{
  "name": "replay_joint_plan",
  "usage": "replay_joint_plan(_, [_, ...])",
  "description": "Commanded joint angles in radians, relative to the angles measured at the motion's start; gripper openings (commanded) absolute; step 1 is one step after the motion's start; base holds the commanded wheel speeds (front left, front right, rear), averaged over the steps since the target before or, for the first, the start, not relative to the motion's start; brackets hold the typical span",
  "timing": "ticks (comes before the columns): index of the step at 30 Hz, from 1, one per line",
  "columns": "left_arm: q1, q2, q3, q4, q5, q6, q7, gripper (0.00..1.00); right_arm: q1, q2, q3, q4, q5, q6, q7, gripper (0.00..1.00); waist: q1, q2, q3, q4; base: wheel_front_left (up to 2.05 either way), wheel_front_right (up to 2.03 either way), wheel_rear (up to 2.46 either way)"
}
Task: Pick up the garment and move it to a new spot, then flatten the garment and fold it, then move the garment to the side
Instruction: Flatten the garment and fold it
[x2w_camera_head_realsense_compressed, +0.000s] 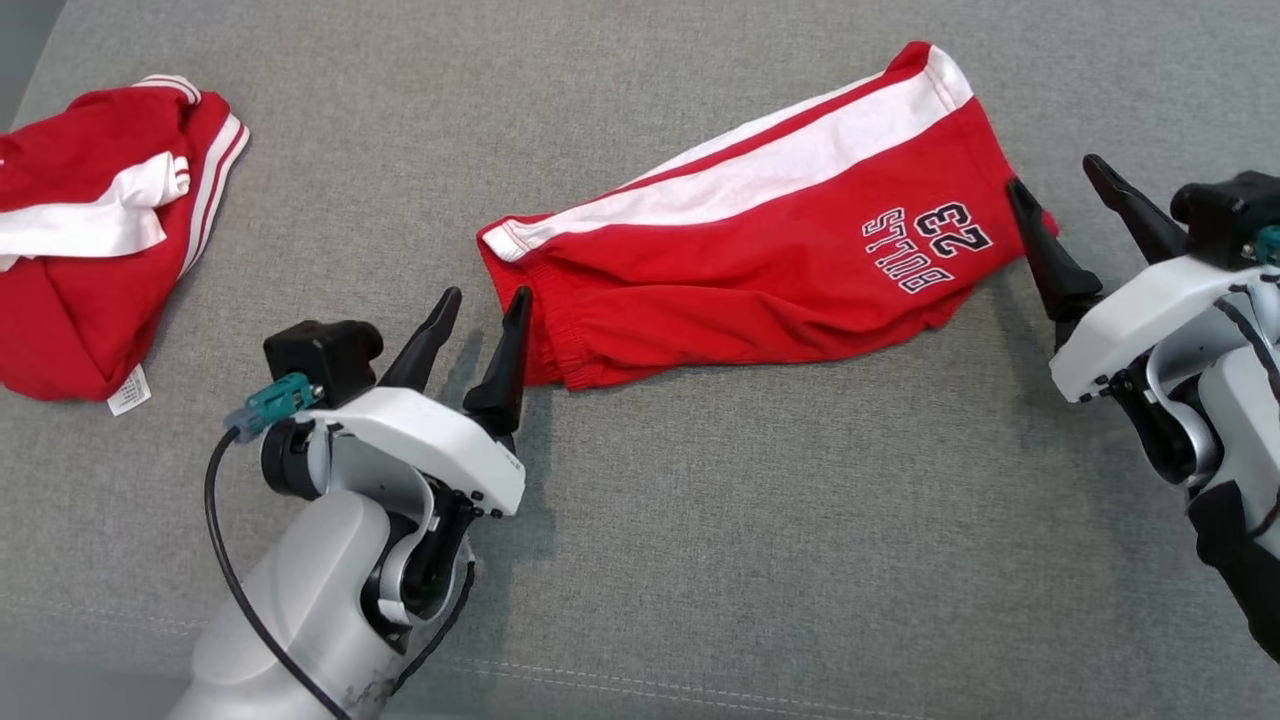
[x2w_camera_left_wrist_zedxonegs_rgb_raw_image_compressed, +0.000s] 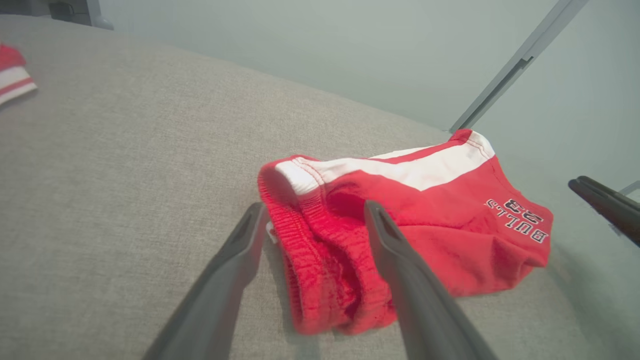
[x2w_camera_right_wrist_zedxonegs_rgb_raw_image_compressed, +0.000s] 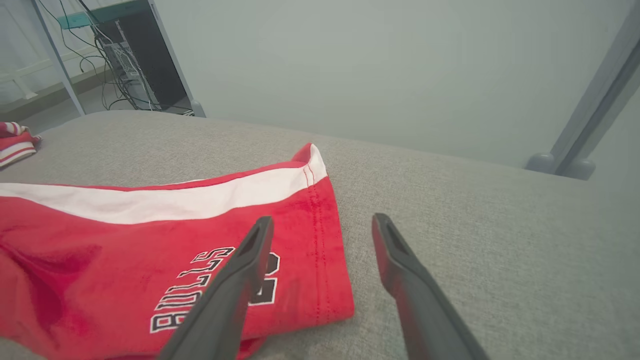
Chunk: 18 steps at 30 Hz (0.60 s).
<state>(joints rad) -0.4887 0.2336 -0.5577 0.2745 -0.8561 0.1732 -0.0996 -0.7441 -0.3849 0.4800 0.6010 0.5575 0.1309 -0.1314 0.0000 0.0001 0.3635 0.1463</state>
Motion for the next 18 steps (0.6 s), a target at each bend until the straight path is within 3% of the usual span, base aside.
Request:
replay_joint_plan(1, [-0.055, 0.01, 0.033, 0.019, -0.016, -0.023, 0.009, 1.0, -0.033, -0.01, 0.043, 0.026, 0.017, 0.0, 0.013, 1.0, 0.0, -0.0001, 0.021, 0.019, 0.0, 0.0, 0.0])
replay_joint_plan(12, [-0.168, -0.076, -0.01, 0.248, -0.059, -0.136, 0.055, 1.0, -0.189, -0.002, 0.201, 0.233, 0.122, 0.0, 0.061, 1.0, 0.0, -0.0001, 0.065, 0.045, 0.0, 0.0, 0.0])
replay_joint_plan(18, [-0.208, -0.114, -0.024, 0.338, -0.084, -0.2, 0.065, 1.0, -0.24, 0.009, 0.291, 0.284, 0.2, 0.0, 0.106, 1.0, 0.0, -0.0001, 0.077, 0.048, 0.0, 0.0, 0.0])
